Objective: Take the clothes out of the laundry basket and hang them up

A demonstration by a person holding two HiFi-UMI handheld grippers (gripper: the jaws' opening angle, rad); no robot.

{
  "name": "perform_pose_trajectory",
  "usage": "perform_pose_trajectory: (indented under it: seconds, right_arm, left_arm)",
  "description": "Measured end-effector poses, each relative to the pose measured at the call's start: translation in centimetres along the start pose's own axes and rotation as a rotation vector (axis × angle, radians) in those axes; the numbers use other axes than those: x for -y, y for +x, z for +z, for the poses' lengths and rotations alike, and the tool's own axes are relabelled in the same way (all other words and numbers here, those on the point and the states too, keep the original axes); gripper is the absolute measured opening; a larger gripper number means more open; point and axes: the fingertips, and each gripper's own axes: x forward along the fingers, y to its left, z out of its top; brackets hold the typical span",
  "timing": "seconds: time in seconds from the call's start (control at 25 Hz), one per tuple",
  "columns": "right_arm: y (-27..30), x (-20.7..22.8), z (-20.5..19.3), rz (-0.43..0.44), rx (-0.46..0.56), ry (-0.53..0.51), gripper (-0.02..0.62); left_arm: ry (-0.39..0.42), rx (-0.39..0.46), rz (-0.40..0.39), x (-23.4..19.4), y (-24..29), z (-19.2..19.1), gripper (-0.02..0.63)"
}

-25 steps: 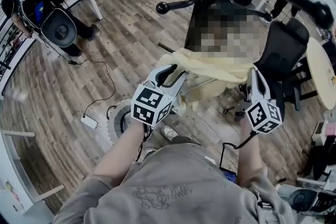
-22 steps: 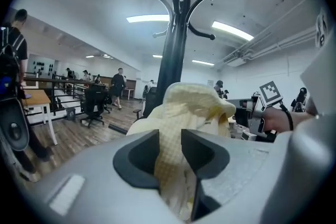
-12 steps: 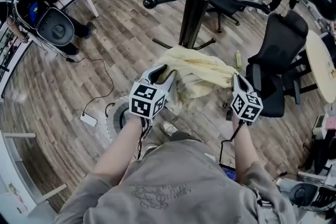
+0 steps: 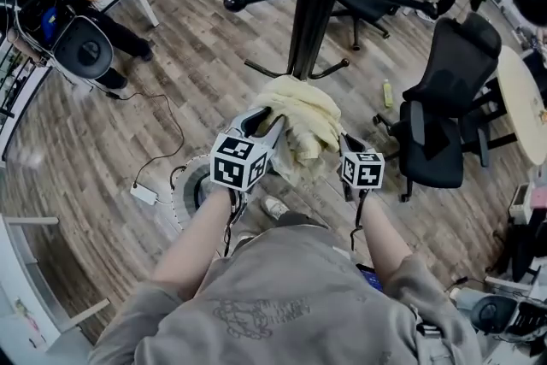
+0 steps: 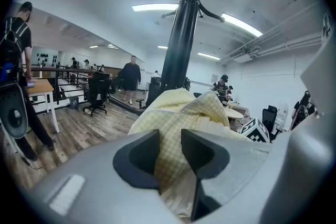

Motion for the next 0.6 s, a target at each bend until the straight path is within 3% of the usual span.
perform_pose_trajectory:
  seconds: [0.28,0.6]
  right_arm:
    - [1.0,-2.6,-0.3,0.048,-0.037,0.026,0.046]
    - [-3.0,-2.8,3.5,0.109,0.015,0.078,0.147]
  left_arm:
    - [-0.022,0.011,0.008,-0.3,-0.8,-0.1,0.129]
    - [-0.040,0.025,0.063,-2.5,-3.4,0.0,0.129]
